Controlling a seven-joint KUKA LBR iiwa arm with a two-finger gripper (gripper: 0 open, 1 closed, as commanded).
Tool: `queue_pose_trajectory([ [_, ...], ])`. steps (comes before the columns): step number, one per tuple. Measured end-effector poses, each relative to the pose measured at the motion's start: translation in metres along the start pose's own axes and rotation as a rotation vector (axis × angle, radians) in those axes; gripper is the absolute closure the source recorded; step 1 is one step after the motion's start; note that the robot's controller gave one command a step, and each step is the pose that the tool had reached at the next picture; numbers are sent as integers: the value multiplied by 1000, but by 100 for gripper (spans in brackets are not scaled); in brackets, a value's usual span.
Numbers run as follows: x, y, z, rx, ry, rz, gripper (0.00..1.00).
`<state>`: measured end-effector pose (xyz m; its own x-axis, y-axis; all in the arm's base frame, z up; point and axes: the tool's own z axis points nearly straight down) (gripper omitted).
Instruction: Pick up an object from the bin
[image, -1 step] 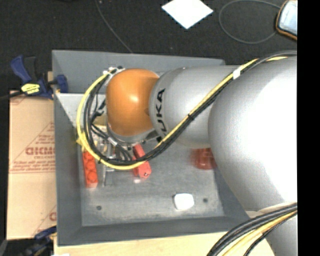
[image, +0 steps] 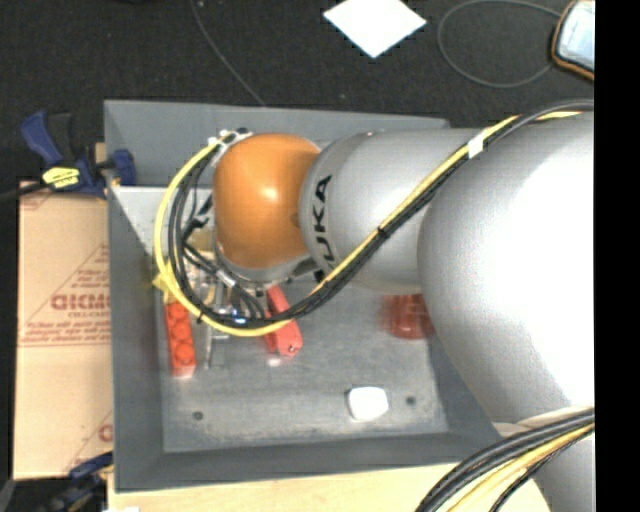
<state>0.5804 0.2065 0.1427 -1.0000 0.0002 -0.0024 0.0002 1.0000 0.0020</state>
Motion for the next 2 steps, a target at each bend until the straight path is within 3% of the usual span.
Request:
queue_pose_trajectory([
  [1,-56,-19,48,-3,-39,-515,0],
  [2,-59,-135,29,2,-9,-863,0],
])
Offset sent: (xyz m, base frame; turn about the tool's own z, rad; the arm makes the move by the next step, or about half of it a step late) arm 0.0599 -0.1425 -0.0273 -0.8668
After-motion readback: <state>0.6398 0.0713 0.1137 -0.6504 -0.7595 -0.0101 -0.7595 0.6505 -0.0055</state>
